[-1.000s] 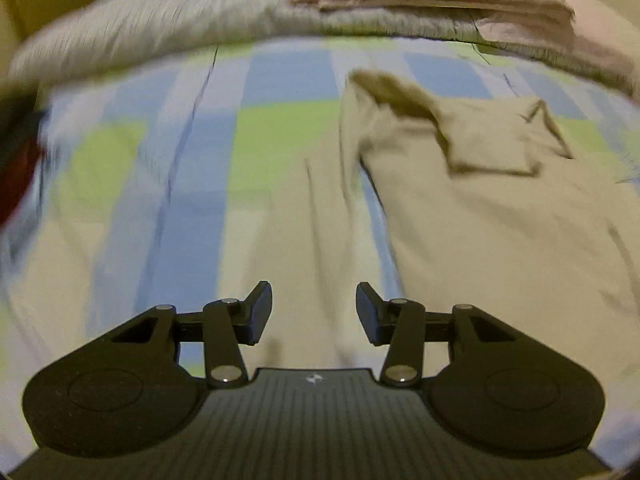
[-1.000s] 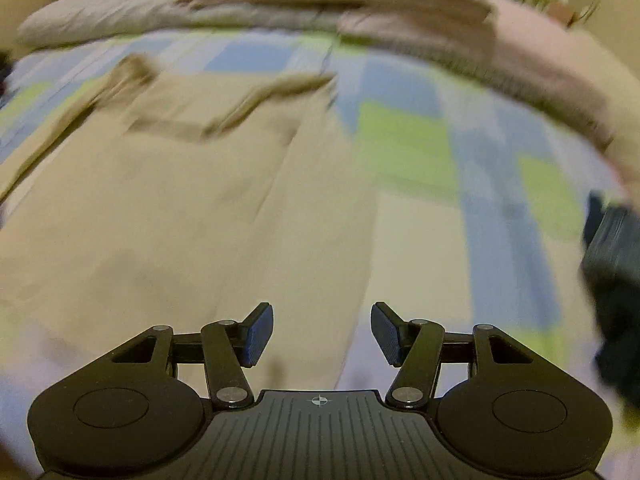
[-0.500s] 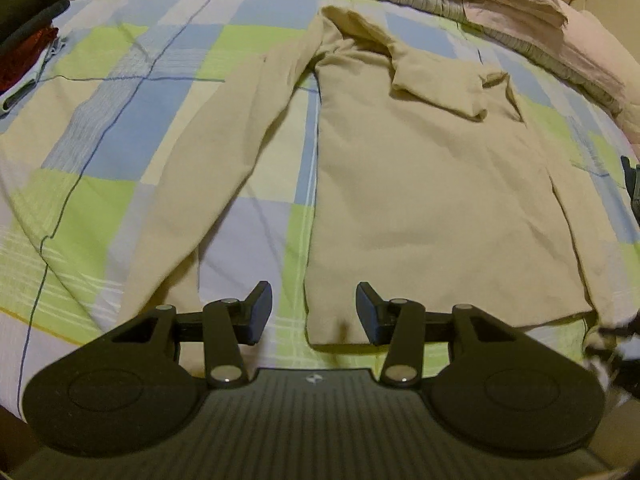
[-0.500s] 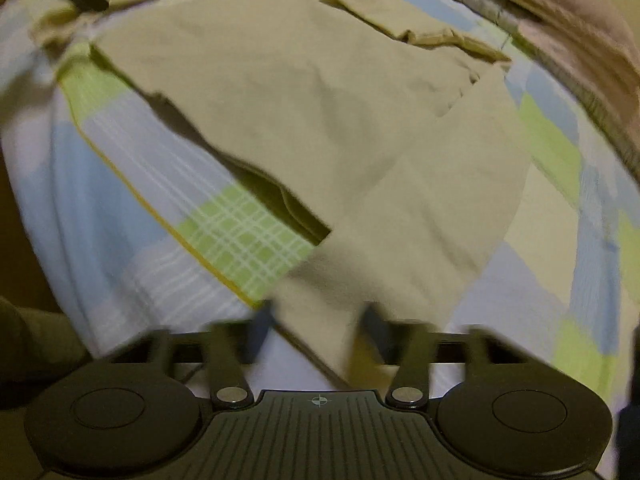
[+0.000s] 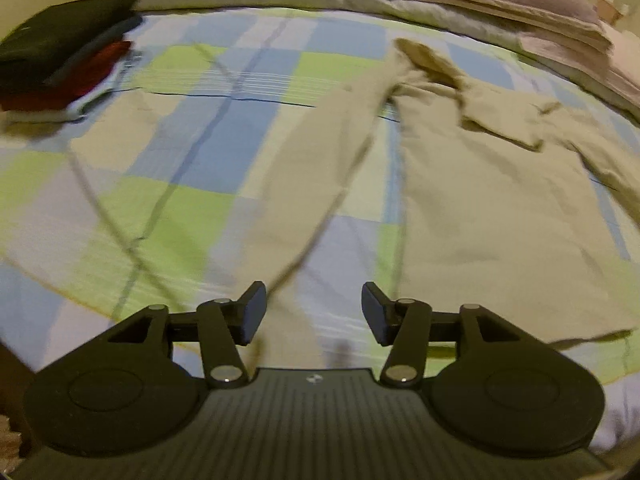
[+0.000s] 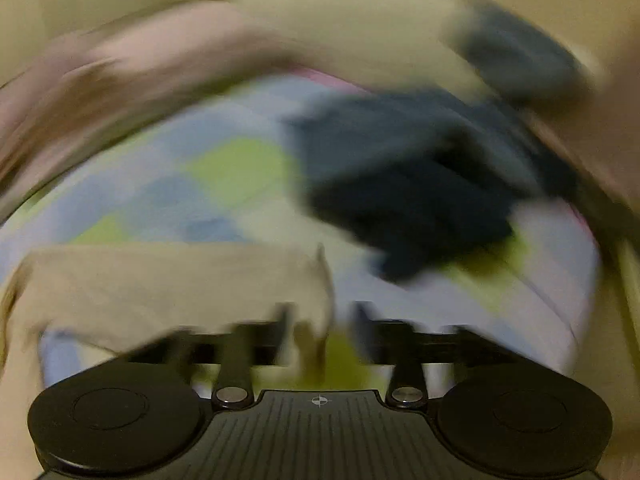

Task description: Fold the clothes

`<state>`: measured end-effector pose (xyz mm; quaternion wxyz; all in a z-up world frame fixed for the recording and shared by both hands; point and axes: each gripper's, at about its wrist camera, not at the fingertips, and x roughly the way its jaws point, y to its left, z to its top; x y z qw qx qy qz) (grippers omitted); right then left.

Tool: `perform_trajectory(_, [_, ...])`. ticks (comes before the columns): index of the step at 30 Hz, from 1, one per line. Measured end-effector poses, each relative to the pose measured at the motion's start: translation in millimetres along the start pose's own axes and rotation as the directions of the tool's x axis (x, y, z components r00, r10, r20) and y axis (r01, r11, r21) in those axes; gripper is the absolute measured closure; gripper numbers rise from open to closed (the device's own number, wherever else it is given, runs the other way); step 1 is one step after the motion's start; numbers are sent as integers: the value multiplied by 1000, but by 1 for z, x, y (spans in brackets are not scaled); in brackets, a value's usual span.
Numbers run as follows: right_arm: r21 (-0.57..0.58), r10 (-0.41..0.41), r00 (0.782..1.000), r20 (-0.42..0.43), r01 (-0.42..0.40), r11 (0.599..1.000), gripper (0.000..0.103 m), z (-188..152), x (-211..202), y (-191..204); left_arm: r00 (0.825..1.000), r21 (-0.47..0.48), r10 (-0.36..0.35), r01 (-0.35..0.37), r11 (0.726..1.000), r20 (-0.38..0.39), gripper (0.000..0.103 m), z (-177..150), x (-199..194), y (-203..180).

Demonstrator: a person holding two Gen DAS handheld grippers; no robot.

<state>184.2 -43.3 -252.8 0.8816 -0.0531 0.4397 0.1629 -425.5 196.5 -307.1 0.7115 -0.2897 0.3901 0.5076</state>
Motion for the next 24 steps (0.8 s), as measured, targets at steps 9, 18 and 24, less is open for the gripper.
perform_trajectory(9, [-139,106,971,-216,-138,981,46,-84,-1,27,992,110,121,-117,987,-28,52,-14,26,14])
perform_trajectory(18, [-174,141,926,-351,-213,961,46,-137,-7,59,984,36,102,-108,993,144,102,60,25,89])
perform_trajectory(24, [-180,143,924,-355,-217,959,46,-140,-14,83,892,-361,422,-344,867,164,71,143,43,214])
